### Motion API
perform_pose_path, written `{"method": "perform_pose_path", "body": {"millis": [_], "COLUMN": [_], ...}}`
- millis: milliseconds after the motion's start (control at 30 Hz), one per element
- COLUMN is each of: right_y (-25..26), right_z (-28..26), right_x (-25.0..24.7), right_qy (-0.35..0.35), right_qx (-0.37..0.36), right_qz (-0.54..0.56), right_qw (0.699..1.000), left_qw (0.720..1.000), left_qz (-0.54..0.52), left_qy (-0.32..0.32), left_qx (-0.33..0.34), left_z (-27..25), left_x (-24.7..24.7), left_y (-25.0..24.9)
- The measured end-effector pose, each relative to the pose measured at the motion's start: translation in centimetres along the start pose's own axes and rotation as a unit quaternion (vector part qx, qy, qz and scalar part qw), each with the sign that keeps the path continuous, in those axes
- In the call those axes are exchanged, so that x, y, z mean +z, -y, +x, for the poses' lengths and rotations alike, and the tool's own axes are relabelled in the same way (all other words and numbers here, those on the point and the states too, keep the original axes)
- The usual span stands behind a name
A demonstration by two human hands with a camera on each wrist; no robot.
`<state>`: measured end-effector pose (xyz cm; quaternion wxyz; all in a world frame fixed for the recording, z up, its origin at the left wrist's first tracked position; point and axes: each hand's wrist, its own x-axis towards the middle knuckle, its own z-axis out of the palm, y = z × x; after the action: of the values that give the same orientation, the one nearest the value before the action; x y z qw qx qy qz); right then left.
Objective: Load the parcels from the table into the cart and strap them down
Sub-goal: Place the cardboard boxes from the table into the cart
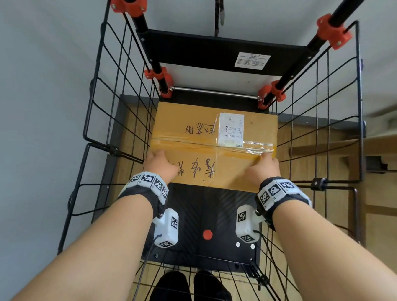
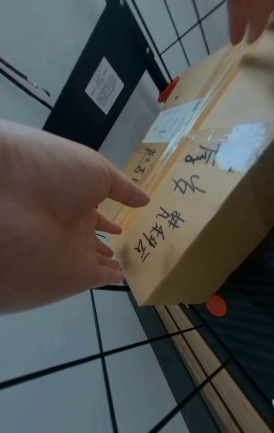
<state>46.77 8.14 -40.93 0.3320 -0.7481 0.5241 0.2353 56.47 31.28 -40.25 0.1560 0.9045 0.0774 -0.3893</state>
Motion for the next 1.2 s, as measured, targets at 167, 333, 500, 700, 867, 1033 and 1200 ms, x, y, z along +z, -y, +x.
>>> {"method": "perform_pose_path", "body": {"millis": [167,333,500,700,867,1033,1200], "right_y": [1.1,2.4,3.1,1.8,-0.4,-3.6,-7.5], "right_z": [-3.8,-9.7,-15.5,-22.4,-27.8,-32.2,-34.7], "right_x": [-1.6,-5.1,-9.1,-13.7,-17.5,-21.3,-26.1], "right_qy": [0.018,0.011,-0.003,-0.04,-0.093,-0.155,-0.215], "right_qx": [-0.019,-0.071,-0.115,-0.15,-0.178,-0.184,-0.175], "right_qz": [0.014,0.021,0.03,0.046,0.05,0.08,0.102], "right_qw": [1.0,0.997,0.993,0.987,0.978,0.967,0.955], "left_qw": [0.999,0.995,0.988,0.974,0.956,0.94,0.919], "left_qz": [0.019,0.02,0.039,0.049,0.049,0.04,0.036], "left_qy": [-0.011,-0.027,-0.072,-0.107,-0.134,-0.139,-0.134], "left_qx": [0.048,0.092,0.134,0.193,0.256,0.31,0.369], "left_z": [-4.1,-10.5,-17.3,-24.2,-29.2,-34.2,-39.1], "left_x": [-1.9,-5.7,-8.4,-10.7,-12.4,-13.0,-11.6], "left_y": [-1.3,-3.1,-4.0,-4.7,-6.0,-8.5,-12.0]}}
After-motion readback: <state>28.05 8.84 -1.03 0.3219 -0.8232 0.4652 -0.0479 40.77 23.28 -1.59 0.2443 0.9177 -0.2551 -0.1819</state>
